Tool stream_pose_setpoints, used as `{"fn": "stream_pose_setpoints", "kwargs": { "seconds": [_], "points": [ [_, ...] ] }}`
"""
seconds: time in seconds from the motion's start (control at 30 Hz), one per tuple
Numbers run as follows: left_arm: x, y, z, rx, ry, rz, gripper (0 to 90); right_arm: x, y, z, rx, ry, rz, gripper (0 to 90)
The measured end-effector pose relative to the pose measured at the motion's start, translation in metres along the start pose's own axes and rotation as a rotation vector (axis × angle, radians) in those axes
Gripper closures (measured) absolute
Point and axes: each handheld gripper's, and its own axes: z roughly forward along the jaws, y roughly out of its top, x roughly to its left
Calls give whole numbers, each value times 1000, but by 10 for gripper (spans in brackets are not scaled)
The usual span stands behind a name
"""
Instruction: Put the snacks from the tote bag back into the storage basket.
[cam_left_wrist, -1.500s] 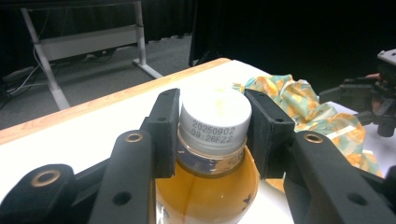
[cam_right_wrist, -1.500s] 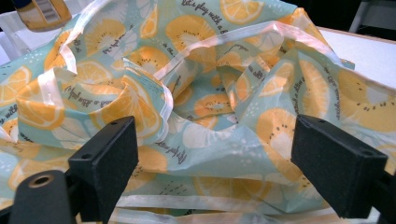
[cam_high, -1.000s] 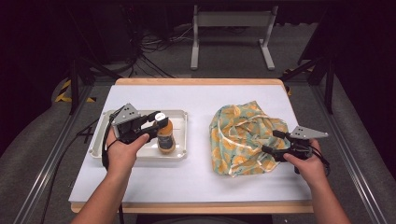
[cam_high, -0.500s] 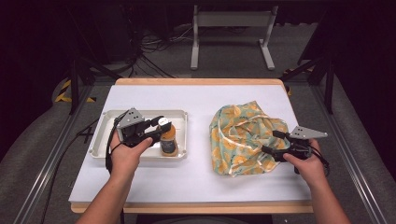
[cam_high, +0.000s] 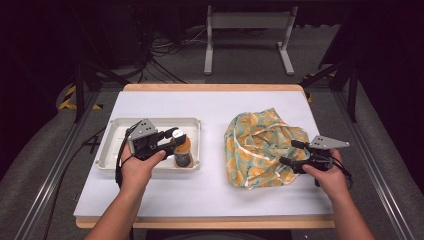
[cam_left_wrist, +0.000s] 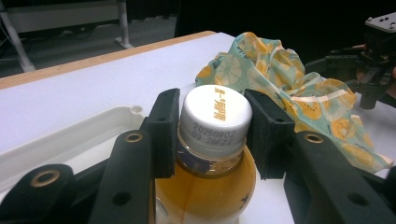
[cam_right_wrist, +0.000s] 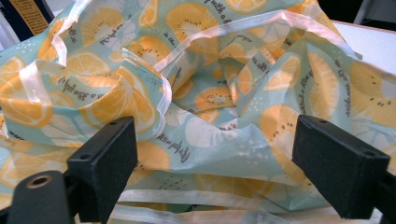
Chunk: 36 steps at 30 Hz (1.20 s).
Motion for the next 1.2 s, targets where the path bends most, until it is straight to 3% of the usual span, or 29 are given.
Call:
{"fn": "stream_pose_setpoints", "kwargs": {
  "seconds": [0.2, 0.4, 0.63, 0.8, 1.03, 1.2],
  "points": [
    [-1, -3, 0, -20, -14, -13, 565, 0, 0, 0, -1, 3, 1, 147],
    [-4, -3, 3, -6, -38, 8, 533, 0, 1, -2, -8, 0, -2, 147],
    [-7, -1, 3, 10, -28, 33, 248, 0, 3, -4, -20, -4, -5, 148],
    [-9, 4, 1, 11, -18, 47, 146, 2, 6, -8, -41, -8, -12, 146],
    [-6, 12, -19, -11, -14, 54, 115, 5, 14, -17, -97, -27, -15, 145],
    [3, 5, -42, -13, 10, 47, 108, 9, 22, -26, -124, -36, -27, 145]
  ]
}}
